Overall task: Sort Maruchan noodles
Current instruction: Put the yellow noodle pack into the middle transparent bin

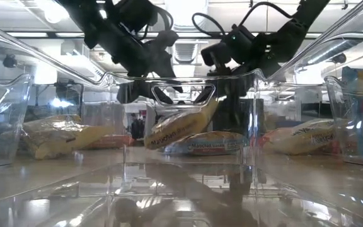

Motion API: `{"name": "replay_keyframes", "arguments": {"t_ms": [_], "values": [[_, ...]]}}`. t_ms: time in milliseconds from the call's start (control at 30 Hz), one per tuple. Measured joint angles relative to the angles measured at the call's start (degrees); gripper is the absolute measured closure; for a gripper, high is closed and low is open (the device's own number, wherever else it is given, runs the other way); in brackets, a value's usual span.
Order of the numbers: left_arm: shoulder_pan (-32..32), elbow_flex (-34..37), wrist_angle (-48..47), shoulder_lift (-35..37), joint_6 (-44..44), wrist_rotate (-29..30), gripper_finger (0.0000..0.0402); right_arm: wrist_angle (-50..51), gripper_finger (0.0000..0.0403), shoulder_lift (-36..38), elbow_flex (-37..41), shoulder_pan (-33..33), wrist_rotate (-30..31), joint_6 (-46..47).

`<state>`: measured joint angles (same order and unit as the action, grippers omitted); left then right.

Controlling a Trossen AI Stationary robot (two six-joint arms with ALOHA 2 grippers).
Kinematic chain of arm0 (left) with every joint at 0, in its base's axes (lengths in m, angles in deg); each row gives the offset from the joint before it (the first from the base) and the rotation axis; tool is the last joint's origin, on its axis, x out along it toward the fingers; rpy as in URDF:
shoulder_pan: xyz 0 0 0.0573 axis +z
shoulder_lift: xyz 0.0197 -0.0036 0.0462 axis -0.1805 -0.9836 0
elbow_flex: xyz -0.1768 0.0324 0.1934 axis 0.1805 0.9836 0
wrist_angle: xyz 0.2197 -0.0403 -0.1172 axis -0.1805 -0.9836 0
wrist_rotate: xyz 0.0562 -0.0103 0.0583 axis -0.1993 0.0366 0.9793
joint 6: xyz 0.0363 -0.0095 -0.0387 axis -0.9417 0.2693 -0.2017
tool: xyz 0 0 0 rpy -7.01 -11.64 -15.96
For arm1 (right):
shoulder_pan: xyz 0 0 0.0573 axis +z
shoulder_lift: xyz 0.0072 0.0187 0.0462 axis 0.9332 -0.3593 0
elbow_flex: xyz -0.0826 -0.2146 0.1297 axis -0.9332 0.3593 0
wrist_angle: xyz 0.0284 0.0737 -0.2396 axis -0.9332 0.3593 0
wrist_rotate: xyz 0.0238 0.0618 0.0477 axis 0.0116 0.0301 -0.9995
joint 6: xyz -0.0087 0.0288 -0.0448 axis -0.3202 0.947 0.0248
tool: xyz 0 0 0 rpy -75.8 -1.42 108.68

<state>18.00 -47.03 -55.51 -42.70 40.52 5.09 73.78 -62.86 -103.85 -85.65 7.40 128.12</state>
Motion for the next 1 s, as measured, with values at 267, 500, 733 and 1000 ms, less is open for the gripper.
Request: {"name": "replay_keyframes", "arguments": {"t_ms": [267,500,733,1000], "values": [[0.0,0.0,-0.2,0.2,3.0,3.6,0.0249,2.0,0.0292,3.5,0.0,-1.7,-1.2,-3.8],[0.0,0.0,0.5,1.8,4.6,8.7,0.0249,11.3,0.0292,8.1,0.0,-2.5,-2.7,-11.8],[-0.1,-0.1,-0.1,2.3,4.5,11.8,0.0249,11.2,0.0292,16.2,0.0,-1.6,-4.7,-14.7],[0.2,0.0,-0.5,2.4,4.0,13.6,0.0249,10.7,0.0292,22.4,-0.1,4.3,1.2,-13.4]]}}
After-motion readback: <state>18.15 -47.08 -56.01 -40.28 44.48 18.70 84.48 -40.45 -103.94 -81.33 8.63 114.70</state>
